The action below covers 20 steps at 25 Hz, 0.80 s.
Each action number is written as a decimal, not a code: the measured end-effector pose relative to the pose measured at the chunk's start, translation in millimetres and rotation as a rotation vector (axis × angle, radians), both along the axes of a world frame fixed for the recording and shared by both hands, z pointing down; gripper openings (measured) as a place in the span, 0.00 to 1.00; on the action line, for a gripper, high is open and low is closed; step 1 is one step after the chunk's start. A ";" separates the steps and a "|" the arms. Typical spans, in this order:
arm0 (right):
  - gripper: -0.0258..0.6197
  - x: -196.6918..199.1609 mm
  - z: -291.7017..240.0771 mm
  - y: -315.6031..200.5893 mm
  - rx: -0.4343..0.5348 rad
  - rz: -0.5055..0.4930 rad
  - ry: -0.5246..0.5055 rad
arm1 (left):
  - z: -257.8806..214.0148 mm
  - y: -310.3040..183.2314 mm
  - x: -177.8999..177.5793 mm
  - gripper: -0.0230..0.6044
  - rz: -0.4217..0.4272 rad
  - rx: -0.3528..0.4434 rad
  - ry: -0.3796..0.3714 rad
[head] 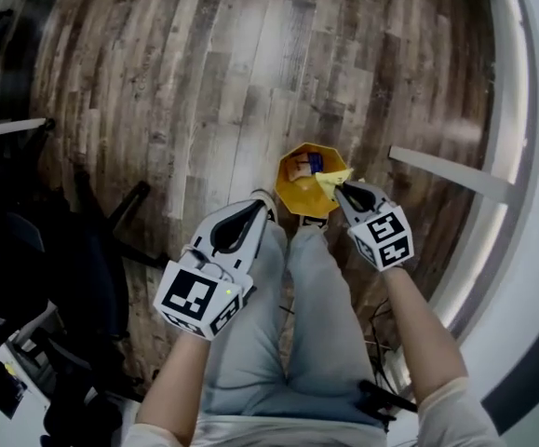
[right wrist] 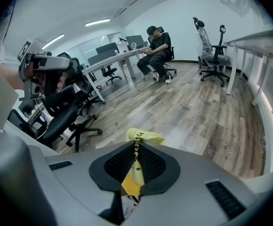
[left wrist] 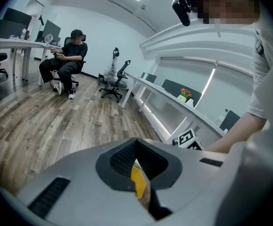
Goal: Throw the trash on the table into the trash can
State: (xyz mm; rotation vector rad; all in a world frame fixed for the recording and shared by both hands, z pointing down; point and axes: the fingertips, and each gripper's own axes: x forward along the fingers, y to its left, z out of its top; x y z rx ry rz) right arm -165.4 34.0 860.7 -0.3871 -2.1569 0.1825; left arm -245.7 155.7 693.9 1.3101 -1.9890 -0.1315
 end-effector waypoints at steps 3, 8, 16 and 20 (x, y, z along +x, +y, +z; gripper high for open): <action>0.12 3.3 51.9 6.6 -0.003 0.007 0.026 | 37.2 3.0 1.8 0.04 0.002 -0.009 0.010; 0.12 11.3 119.7 18.4 -0.014 0.014 0.078 | 78.1 8.2 6.3 0.04 0.016 -0.020 0.016; 0.34 18.8 144.9 21.3 0.014 0.000 0.117 | 82.0 13.7 6.5 0.04 0.024 -0.018 0.025; 0.40 20.1 143.2 16.9 0.038 -0.005 0.126 | 73.8 11.5 5.3 0.04 0.035 -0.013 0.022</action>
